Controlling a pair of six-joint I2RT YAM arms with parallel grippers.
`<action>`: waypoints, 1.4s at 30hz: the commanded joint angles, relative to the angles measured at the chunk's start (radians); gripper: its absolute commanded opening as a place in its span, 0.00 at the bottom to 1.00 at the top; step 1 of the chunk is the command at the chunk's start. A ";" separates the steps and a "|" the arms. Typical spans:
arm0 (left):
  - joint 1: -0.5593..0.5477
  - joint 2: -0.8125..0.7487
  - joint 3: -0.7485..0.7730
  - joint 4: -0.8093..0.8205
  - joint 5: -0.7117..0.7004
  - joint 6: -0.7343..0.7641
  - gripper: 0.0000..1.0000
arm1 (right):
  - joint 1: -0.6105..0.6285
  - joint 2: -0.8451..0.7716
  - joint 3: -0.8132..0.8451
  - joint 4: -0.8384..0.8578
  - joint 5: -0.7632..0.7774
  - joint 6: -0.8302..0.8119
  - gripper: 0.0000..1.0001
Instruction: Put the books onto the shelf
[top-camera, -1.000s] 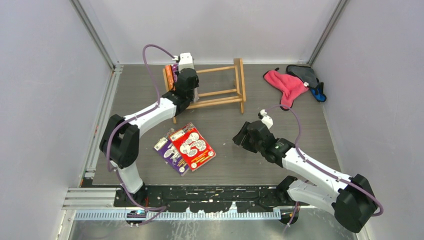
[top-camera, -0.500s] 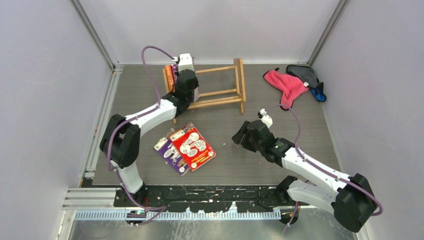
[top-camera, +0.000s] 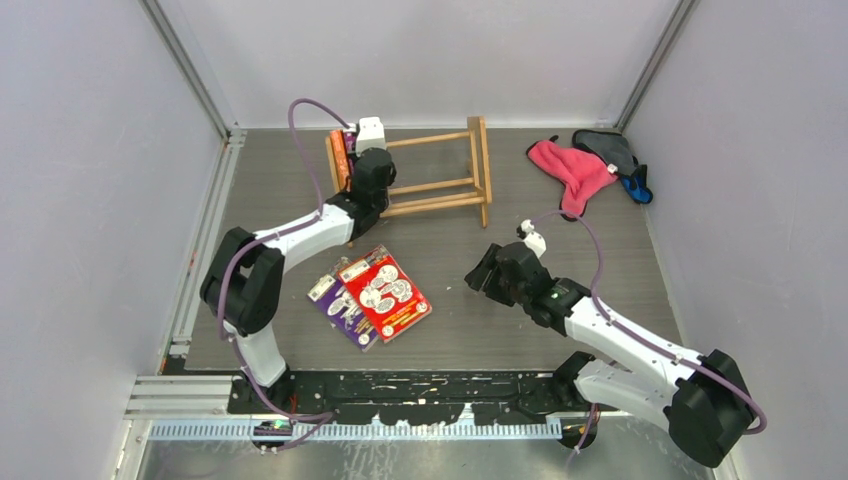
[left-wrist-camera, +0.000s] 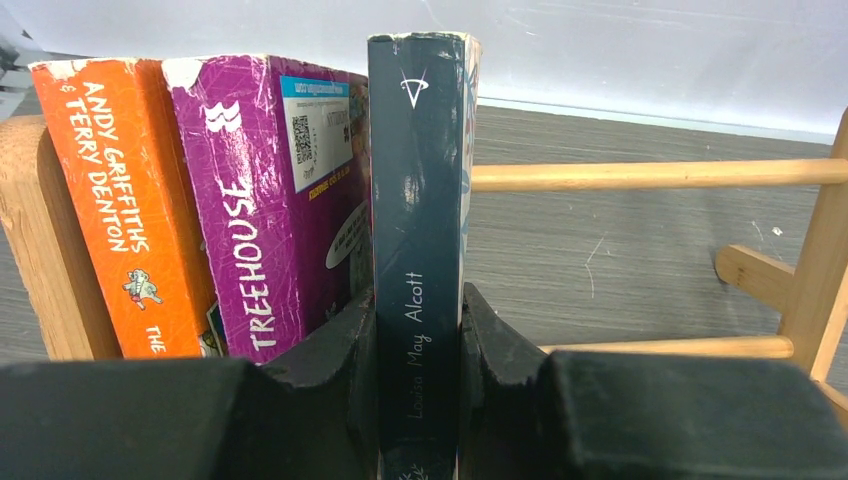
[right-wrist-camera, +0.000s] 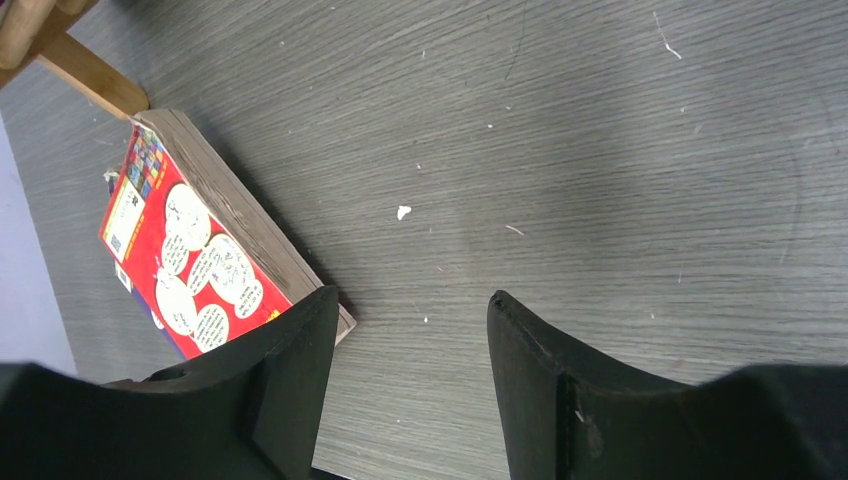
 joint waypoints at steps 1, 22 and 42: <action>0.001 -0.002 0.007 0.162 -0.066 0.019 0.00 | -0.007 -0.037 -0.006 0.016 -0.005 -0.008 0.62; -0.079 -0.029 -0.027 0.179 -0.238 0.038 0.36 | -0.012 -0.107 -0.015 -0.052 -0.017 -0.027 0.62; -0.152 -0.187 -0.022 0.174 -0.361 0.150 0.36 | -0.012 -0.180 -0.026 -0.072 -0.043 -0.022 0.62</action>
